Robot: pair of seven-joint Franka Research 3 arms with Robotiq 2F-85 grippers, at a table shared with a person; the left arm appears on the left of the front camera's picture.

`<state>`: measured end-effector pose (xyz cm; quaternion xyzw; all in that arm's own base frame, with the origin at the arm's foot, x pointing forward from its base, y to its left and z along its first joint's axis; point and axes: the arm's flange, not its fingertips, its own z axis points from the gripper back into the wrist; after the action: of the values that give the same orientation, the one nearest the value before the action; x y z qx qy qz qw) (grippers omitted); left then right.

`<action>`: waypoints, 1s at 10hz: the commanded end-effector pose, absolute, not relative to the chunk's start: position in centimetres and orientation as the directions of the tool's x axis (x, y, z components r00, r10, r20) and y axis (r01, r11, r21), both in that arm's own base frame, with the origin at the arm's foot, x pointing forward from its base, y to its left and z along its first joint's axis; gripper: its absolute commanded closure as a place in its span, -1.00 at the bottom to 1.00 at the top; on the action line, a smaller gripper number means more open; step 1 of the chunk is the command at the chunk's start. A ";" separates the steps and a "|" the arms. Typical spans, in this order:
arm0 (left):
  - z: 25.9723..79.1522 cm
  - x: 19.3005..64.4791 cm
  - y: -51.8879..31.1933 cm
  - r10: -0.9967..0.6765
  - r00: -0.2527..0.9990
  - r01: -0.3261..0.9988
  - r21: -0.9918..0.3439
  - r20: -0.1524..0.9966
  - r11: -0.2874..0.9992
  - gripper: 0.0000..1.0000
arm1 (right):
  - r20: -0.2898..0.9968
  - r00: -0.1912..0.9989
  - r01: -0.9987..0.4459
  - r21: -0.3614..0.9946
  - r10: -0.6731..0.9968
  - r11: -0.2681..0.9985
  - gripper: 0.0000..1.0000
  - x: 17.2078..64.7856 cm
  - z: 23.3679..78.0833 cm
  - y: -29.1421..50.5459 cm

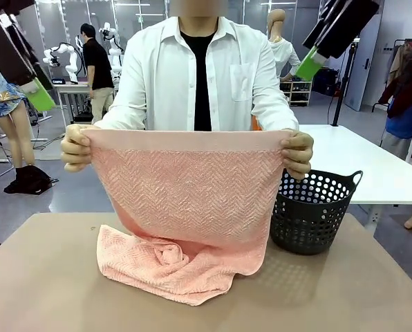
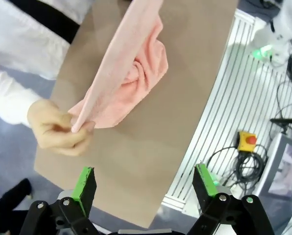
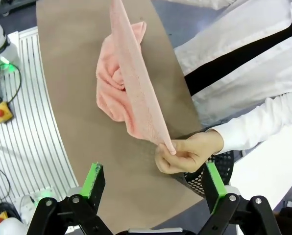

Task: Fold the towel.
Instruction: Grab the top end of the 100 cm Hotel Towel extended by the human.

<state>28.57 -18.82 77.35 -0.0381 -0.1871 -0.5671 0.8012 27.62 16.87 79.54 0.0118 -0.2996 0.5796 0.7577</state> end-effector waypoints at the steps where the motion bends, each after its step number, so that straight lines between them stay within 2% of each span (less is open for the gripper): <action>1: 78.3 30.8 -20.3 -0.947 0.134 0.970 0.159 0.292 0.186 -1.00 | 0.331 0.133 -0.914 -0.323 0.934 0.244 -1.00 29.2 80.7 19.0; 4: 77.9 34.4 -23.2 -0.973 -0.054 0.984 0.178 0.223 -0.014 -1.00 | 0.234 0.110 -0.932 -0.313 0.966 0.182 -1.00 31.4 79.8 20.7; 8: 76.1 37.4 -23.4 -0.984 -0.072 0.981 0.189 0.163 -0.040 -1.00 | 0.191 0.108 -0.925 -0.342 0.976 0.169 -1.00 33.0 77.6 22.0; 10: 75.6 37.9 -23.5 -0.990 -0.041 0.982 0.190 0.135 -0.015 -1.00 | 0.172 0.111 -0.925 -0.341 0.979 0.165 -1.00 33.8 76.7 22.3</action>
<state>38.06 -23.41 75.29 0.0034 -0.1285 -0.7092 0.6932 33.49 22.28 77.43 -0.0578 -0.1788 0.6374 0.7473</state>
